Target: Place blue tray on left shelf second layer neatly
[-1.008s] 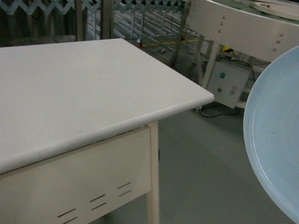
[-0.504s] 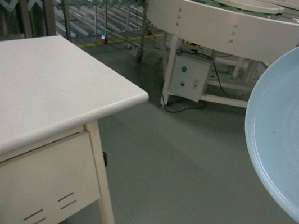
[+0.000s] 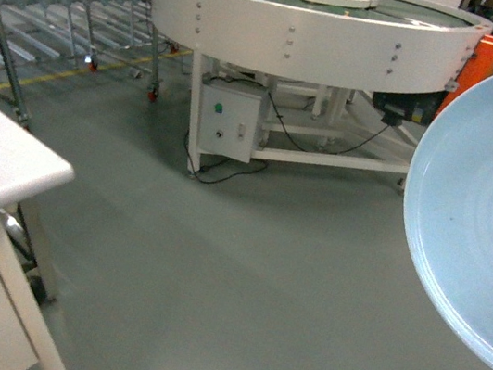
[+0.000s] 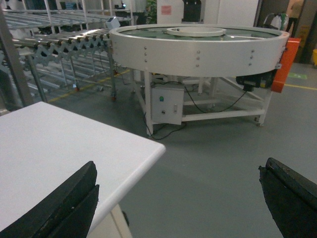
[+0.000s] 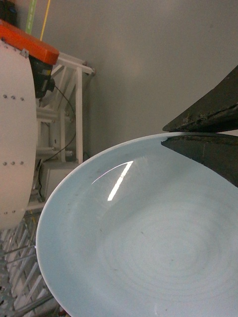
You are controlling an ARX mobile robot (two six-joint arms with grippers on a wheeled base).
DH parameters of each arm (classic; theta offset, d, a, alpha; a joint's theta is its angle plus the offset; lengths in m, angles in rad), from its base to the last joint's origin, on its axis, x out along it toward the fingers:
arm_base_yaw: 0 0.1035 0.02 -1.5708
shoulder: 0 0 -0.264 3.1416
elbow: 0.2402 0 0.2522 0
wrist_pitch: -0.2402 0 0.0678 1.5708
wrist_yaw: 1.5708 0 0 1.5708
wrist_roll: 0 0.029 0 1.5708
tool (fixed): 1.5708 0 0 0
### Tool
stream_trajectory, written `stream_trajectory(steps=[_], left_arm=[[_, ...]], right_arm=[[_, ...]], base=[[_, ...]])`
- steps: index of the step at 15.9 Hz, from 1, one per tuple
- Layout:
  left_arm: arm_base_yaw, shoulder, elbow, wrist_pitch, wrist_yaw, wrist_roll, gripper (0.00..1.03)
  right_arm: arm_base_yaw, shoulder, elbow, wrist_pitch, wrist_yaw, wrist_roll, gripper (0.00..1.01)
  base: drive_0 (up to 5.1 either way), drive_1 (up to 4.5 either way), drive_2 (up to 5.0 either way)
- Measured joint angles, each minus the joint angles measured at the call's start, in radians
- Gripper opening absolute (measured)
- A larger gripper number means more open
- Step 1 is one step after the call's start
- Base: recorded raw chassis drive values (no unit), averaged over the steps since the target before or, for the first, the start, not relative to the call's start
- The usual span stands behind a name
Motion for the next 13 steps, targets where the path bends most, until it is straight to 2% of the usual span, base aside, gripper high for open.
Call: stream_trajectory(steps=[6, 13], left_arm=[[0.000, 0.000, 0.000, -0.005, -0.002, 0.000, 0.98], [0.000, 0.000, 0.000, -0.007, 0.000, 0.000, 0.98]], right_arm=[[0.000, 0.000, 0.000, 0.002, 0.000, 0.000, 0.02], [0.000, 0.000, 0.000, 0.001, 0.000, 0.000, 0.02]], base=[[1.7, -0.83, -5.6], [1.5, 0.02, -6.3]])
